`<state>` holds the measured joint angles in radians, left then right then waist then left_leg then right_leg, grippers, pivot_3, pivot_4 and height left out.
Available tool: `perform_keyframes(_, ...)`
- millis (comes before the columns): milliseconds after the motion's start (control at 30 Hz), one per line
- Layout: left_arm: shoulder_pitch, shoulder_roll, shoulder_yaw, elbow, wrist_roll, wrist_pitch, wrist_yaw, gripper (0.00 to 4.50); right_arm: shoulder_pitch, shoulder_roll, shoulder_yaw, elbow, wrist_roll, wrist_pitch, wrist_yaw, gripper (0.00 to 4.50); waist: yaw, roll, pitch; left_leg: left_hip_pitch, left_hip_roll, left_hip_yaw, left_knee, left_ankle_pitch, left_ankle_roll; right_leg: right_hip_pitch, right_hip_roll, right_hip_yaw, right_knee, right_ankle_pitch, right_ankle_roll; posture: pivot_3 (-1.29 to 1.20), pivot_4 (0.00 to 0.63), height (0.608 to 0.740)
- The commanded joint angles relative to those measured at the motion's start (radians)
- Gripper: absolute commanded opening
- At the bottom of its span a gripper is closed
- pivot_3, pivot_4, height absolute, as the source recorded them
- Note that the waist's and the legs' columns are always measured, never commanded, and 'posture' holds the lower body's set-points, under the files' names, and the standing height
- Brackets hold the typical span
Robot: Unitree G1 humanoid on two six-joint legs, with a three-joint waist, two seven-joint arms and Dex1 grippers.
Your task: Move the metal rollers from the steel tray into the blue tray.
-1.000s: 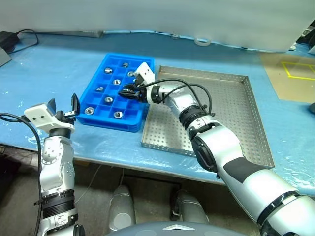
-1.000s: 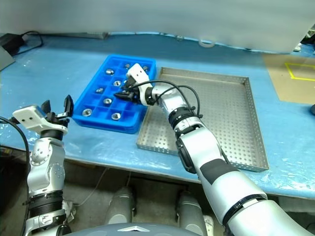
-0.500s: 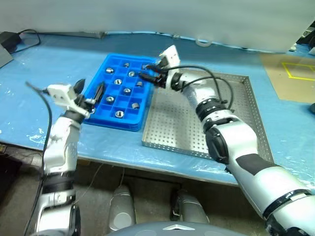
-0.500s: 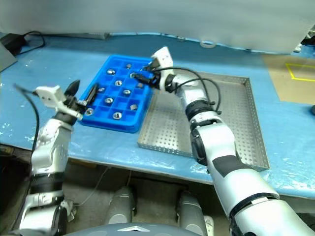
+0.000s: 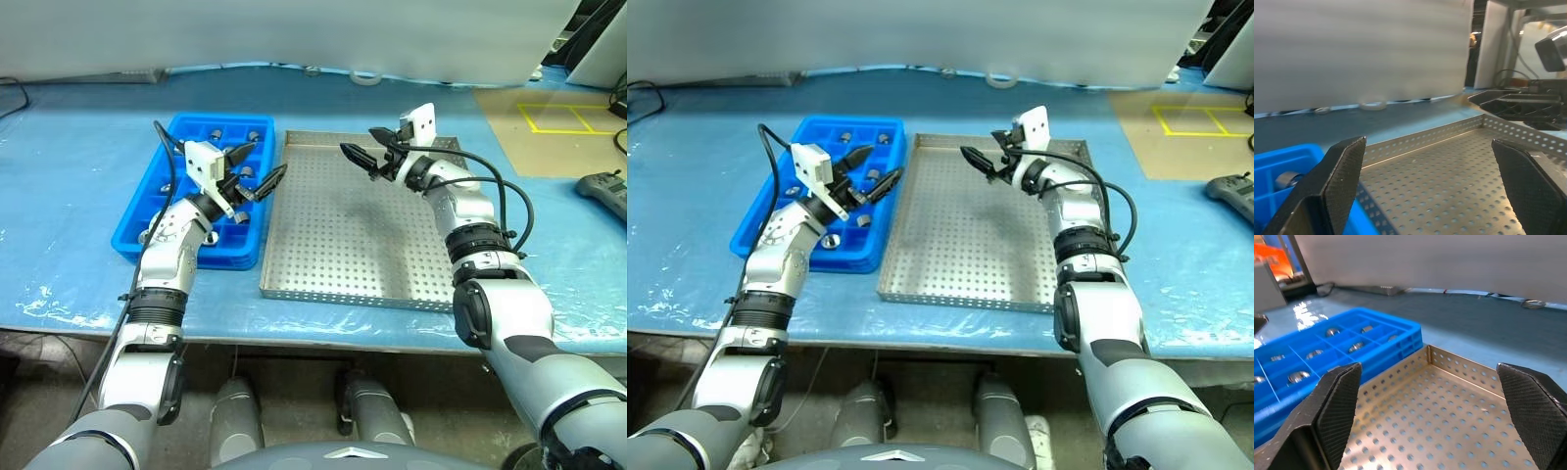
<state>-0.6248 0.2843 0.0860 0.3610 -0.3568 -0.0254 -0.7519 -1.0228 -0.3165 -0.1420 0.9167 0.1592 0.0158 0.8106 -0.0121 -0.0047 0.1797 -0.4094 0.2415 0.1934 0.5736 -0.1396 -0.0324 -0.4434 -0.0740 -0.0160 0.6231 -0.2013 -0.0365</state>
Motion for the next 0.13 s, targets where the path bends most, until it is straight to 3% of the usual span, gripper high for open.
perform_keyframes(33, -0.006, 0.006, 0.005, -0.026, -0.012, -0.004, -0.026, 4.5, 0.008, -0.012, 0.021, -0.065, -0.021, -0.05, -0.032, 4.47, -0.002, 0.0, 0.0, 0.0, 0.0, 0.0, 0.001, 0.0, -0.001, 0.0, 0.0, 0.0, 0.0, 0.0, 0.0, -0.33, 0.15, 0.74)
perform_keyframes(133, 0.011, -0.004, -0.004, -0.046, -0.004, 0.0, -0.019, 4.5, 0.031, -0.015, 0.004, -0.07, -0.002, -0.06, -0.046, 4.47, -0.001, 0.0, 0.0, 0.001, 0.0, 0.001, 0.003, -0.001, -0.003, 0.001, 0.0, 0.002, 0.001, 0.0, 0.0, -0.27, 0.15, 0.74)
